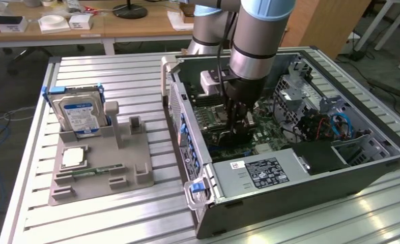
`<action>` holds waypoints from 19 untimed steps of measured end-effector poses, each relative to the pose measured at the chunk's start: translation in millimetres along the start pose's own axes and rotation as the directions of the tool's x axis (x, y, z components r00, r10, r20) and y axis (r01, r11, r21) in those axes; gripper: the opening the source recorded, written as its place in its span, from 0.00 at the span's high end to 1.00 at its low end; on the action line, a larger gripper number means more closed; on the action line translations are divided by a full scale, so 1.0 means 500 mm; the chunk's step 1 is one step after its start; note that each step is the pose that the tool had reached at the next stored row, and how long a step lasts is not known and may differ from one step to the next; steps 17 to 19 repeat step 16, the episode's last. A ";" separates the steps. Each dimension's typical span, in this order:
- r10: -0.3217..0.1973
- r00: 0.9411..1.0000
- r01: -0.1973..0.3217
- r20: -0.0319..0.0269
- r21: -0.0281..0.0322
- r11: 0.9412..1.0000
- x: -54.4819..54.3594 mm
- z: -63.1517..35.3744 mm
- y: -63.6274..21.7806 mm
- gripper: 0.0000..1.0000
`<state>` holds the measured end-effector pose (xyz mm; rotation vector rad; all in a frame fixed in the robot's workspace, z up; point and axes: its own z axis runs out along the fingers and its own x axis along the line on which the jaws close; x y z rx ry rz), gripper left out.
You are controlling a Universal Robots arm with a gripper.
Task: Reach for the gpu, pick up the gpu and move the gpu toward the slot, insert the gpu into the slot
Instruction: 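Insert the gpu into the slot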
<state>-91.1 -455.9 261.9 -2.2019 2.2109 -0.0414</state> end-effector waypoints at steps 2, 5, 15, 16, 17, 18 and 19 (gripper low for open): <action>0.000 1.000 0.000 0.000 0.002 1.000 0.000 -0.013 0.000 0.67; 0.000 1.000 0.000 0.000 0.004 1.000 0.000 -0.030 -0.001 0.75; 0.000 1.000 0.000 0.000 0.005 1.000 0.000 -0.032 -0.001 0.90; 0.000 1.000 0.000 0.000 0.005 1.000 0.000 -0.032 -0.001 0.90; 0.000 1.000 0.000 0.000 0.005 1.000 0.000 -0.032 -0.001 0.90; 0.000 1.000 0.000 0.000 0.005 1.000 0.000 -0.032 -0.001 0.90; 0.000 1.000 0.000 0.000 0.005 1.000 0.000 -0.032 -0.001 0.90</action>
